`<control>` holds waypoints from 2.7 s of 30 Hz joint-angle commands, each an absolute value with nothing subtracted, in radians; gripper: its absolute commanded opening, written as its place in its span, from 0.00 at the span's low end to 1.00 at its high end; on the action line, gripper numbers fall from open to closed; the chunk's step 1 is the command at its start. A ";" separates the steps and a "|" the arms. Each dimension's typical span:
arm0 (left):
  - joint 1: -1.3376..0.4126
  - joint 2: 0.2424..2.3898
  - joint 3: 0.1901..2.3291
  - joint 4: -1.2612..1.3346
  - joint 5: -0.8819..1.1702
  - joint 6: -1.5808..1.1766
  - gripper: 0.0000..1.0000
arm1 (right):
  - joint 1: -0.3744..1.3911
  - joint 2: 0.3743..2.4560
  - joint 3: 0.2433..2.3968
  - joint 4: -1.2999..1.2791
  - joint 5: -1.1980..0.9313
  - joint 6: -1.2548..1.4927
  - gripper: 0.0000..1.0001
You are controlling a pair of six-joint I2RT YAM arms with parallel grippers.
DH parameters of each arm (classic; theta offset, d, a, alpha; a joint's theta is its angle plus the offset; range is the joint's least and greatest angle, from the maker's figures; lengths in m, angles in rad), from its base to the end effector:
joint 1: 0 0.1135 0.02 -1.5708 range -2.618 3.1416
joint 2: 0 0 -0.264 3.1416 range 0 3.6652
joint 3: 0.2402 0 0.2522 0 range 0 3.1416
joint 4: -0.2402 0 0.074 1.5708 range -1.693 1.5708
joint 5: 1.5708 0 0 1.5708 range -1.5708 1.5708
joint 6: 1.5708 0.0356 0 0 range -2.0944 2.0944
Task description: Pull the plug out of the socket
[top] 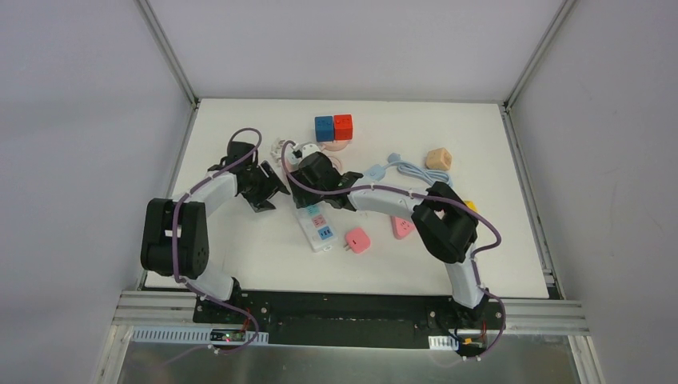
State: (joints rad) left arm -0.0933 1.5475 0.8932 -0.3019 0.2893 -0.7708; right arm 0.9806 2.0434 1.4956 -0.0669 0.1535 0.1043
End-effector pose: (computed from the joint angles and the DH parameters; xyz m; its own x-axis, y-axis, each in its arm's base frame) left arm 0.3048 -0.0387 0.1876 -0.7599 -0.5996 -0.2513 -0.3852 0.7266 -0.5689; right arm 0.2659 0.3872 0.2092 -0.3975 -0.4085 -0.8217 -0.7140 0.7001 -0.0026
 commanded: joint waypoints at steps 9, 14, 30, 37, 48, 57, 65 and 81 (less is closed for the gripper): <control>-0.122 1.631 0.901 -0.209 0.331 -0.786 0.57 | 0.986 2.107 1.644 -0.173 0.198 0.100 0.51; -0.129 1.646 0.891 -0.237 0.302 -0.787 0.50 | 0.986 2.090 1.642 -0.178 0.177 0.096 0.18; -0.146 1.682 0.883 -0.324 0.243 -0.752 0.31 | 0.977 2.038 1.628 -0.100 -0.051 0.119 0.00; -0.146 1.703 0.893 -0.363 0.238 -0.748 0.28 | 1.007 2.034 1.659 -0.139 0.157 0.059 0.00; -0.146 1.720 0.900 -0.383 0.236 -0.744 0.27 | 0.988 2.000 1.629 -0.086 -0.038 0.096 0.00; -0.146 1.733 0.908 -0.406 0.228 -0.742 0.27 | 1.011 1.968 1.660 -0.109 0.035 0.042 0.00; -0.146 1.741 0.912 -0.417 0.224 -0.739 0.27 | 0.992 1.966 1.654 -0.105 -0.014 0.070 0.00; -0.146 1.747 0.905 -0.414 0.217 -0.751 0.27 | 0.969 1.917 1.671 -0.098 -0.042 0.105 0.00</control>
